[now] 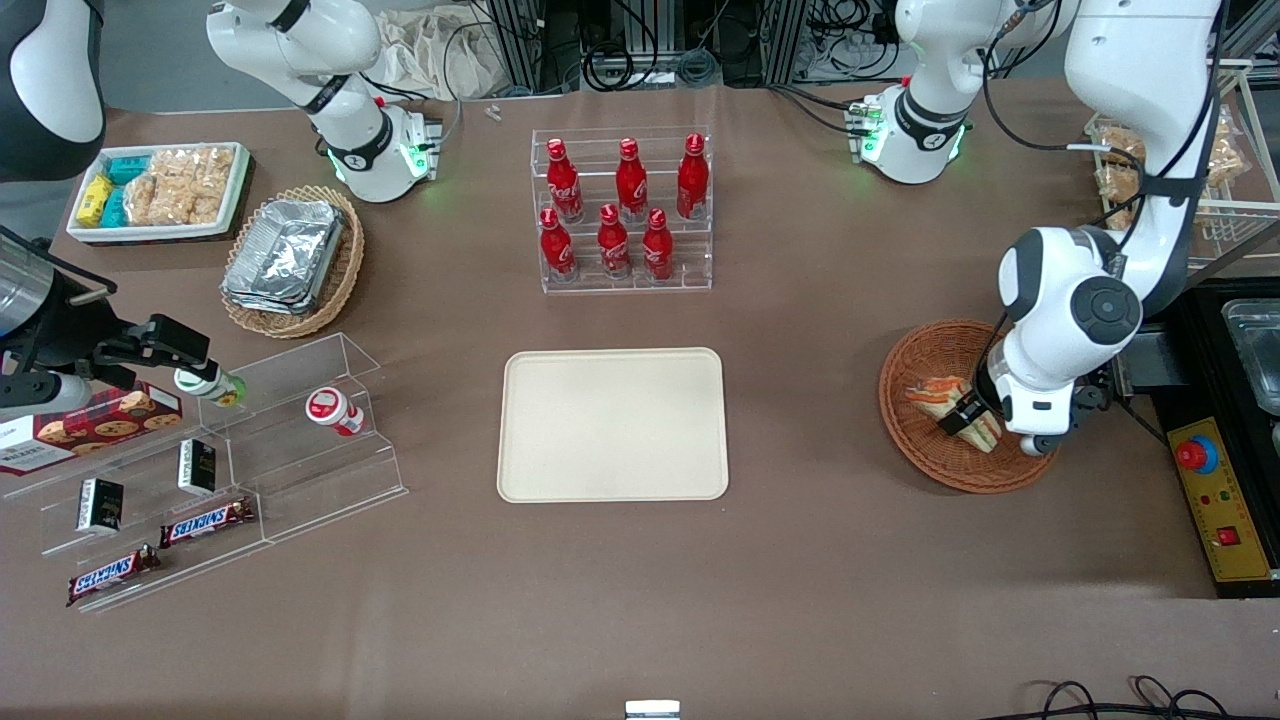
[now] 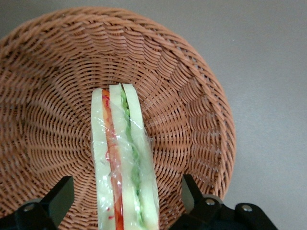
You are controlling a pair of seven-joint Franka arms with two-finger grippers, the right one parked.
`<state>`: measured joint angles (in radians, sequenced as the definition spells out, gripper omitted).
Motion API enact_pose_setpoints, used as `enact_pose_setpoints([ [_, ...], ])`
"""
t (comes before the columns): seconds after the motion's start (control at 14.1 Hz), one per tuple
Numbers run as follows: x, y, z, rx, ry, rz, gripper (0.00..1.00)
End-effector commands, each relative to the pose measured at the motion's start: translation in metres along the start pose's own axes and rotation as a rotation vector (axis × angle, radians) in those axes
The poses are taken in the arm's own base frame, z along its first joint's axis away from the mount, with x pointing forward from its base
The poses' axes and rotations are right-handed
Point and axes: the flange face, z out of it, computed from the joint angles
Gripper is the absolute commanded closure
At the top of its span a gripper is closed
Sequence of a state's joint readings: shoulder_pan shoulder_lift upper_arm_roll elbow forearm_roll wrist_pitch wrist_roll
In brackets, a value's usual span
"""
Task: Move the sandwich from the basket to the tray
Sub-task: 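Lower the open left gripper and close it on the wrapped sandwich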
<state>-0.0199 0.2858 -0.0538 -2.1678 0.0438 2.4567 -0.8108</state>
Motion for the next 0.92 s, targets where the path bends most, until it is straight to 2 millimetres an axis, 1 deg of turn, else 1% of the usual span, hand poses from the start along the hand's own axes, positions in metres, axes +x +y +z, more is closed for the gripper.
enact_pose_setpoints([
  [0.0,-0.001,-0.003,0.012,-0.016,0.012,-0.039,0.00],
  [0.14,-0.001,-0.004,0.023,-0.013,0.008,-0.046,0.02],
  [0.21,-0.001,-0.005,0.025,-0.010,0.007,-0.044,0.13],
  [0.35,0.000,-0.004,0.017,-0.013,0.011,-0.076,0.56],
  [0.42,0.000,-0.003,0.008,-0.006,0.007,-0.095,0.74],
  [0.5,0.000,-0.001,-0.002,0.010,-0.005,-0.084,0.98],
  [0.57,0.001,0.001,-0.013,0.024,-0.015,-0.084,1.00],
  [0.71,0.004,0.008,-0.043,0.037,-0.021,-0.087,1.00],
  [0.85,0.012,0.015,-0.086,0.066,-0.040,-0.088,1.00],
])
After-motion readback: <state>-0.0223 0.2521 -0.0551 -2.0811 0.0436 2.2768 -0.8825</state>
